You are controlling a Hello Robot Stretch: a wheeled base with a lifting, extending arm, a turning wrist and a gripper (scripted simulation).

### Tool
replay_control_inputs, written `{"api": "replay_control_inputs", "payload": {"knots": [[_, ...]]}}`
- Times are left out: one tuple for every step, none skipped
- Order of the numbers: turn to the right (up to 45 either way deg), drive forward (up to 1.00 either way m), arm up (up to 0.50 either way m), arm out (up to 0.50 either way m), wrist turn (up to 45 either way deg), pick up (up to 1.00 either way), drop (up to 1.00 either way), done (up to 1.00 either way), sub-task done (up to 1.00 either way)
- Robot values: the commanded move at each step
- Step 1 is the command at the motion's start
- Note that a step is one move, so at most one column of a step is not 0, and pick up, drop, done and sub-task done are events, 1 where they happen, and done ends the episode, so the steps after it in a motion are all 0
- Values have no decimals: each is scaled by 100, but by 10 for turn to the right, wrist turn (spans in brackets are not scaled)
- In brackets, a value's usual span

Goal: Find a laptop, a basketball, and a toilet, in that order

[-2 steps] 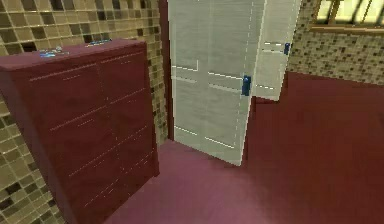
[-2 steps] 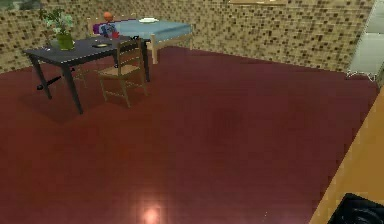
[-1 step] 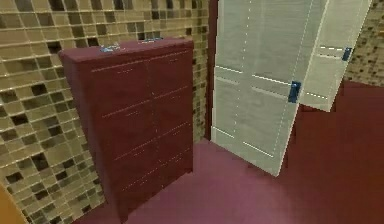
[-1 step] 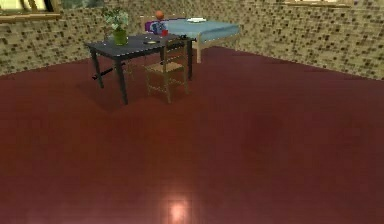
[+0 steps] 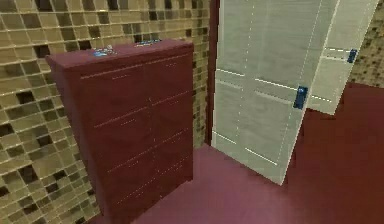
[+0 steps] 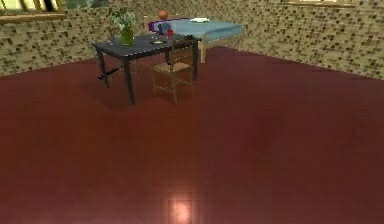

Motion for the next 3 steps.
{"api": "replay_control_inputs", "payload": {"knots": [[450, 0, 0, 0, 0, 0, 0, 0, 0], [120, 0, 0, 0, 0, 0, 0, 0, 0], [0, 100, 0, 0, 0, 0, 0, 0, 0]]}}
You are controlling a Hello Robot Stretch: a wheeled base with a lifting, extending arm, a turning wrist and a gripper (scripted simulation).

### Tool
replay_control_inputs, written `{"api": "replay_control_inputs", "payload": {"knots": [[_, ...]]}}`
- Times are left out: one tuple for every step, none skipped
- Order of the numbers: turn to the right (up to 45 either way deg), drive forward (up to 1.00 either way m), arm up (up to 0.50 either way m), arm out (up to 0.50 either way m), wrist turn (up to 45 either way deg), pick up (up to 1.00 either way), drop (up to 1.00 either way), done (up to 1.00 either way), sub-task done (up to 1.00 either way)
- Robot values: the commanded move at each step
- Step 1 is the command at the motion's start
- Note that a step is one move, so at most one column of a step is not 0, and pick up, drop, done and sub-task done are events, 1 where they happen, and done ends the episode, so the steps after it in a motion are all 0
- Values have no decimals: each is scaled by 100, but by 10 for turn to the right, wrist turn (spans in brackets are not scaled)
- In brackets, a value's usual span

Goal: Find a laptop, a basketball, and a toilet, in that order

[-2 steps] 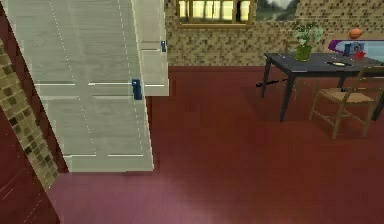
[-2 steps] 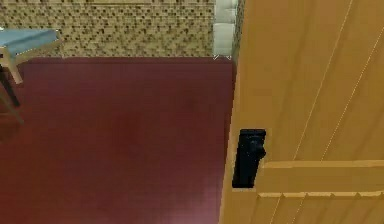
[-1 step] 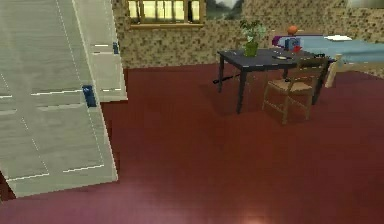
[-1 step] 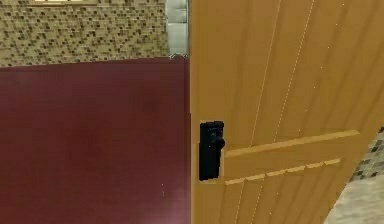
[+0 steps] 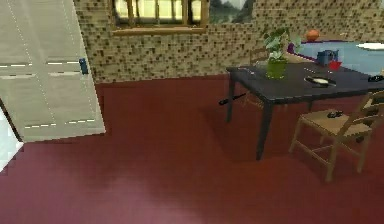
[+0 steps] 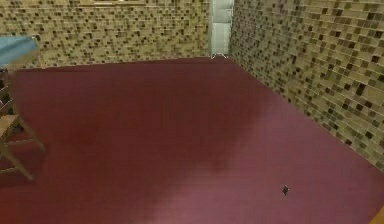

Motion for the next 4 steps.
{"api": "replay_control_inputs", "payload": {"knots": [[0, 15, 0, 0, 0, 0, 0, 0, 0], [-30, 0, 0, 0, 0, 0, 0, 0, 0], [0, 100, 0, 0, 0, 0, 0, 0, 0], [0, 100, 0, 0, 0, 0, 0, 0, 0]]}}
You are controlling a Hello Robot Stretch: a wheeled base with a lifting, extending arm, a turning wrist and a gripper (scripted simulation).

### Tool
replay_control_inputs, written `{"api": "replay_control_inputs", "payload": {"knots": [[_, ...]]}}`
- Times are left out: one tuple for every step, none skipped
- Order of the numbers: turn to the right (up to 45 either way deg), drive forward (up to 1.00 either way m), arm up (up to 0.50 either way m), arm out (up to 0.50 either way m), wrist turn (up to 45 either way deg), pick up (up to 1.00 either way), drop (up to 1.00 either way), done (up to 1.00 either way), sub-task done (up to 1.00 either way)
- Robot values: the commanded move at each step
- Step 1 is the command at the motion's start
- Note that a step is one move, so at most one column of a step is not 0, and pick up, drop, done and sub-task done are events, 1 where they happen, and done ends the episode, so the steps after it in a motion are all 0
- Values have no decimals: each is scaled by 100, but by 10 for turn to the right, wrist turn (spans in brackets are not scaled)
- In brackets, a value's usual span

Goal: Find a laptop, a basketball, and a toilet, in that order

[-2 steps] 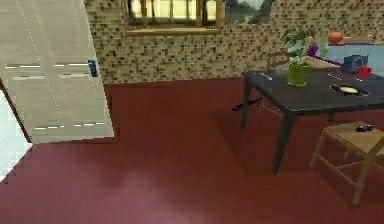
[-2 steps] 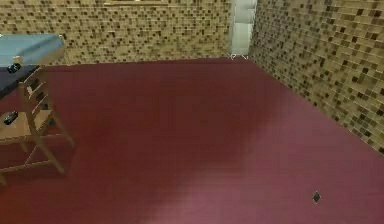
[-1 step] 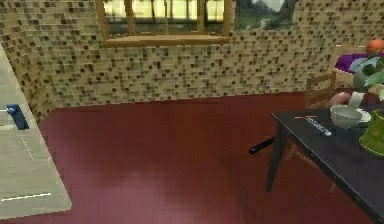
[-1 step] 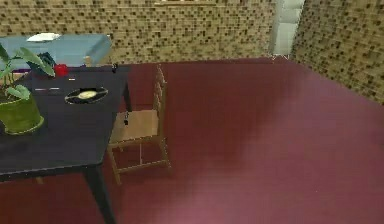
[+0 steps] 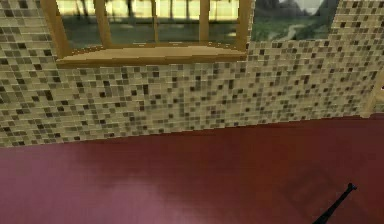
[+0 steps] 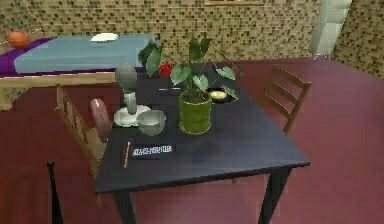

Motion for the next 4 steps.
{"api": "replay_control_inputs", "payload": {"knots": [[-60, 0, 0, 0, 0, 0, 0, 0, 0], [0, 40, 0, 0, 0, 0, 0, 0, 0], [240, 0, 0, 0, 0, 0, 0, 0, 0], [0, 50, 0, 0, 0, 0, 0, 0, 0]]}}
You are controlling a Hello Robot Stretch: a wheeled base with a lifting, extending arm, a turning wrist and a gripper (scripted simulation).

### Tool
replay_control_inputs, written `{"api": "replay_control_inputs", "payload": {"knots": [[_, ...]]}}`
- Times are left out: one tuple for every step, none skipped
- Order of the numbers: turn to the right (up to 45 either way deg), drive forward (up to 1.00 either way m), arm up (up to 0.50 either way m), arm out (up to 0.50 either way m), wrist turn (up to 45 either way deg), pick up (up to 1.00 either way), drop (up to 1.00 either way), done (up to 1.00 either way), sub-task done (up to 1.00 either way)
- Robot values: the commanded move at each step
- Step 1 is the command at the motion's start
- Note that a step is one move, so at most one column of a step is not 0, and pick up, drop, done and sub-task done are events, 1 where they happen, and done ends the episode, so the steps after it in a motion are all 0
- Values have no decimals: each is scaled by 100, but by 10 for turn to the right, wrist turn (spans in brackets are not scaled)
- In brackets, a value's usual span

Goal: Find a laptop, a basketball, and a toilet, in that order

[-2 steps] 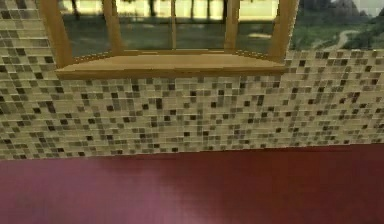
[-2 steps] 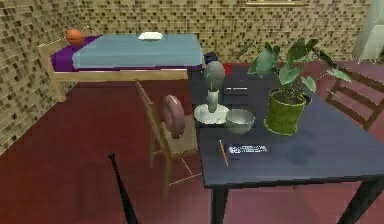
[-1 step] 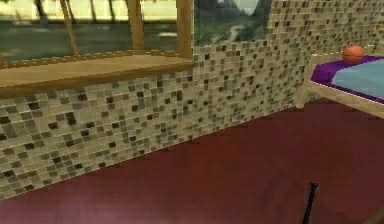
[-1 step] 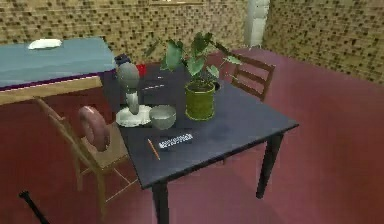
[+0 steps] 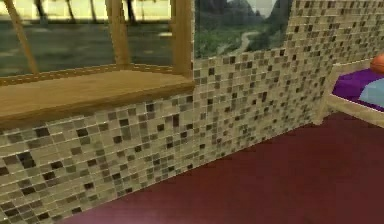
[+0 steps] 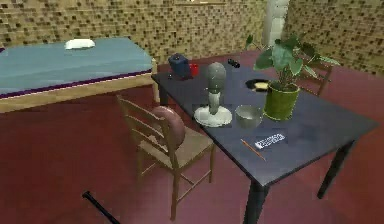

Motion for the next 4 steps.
{"api": "replay_control_inputs", "payload": {"knots": [[270, 0, 0, 0, 0, 0, 0, 0, 0], [0, 100, 0, 0, 0, 0, 0, 0, 0], [120, 0, 0, 0, 0, 0, 0, 0, 0], [0, 10, 0, 0, 0, 0, 0, 0, 0]]}}
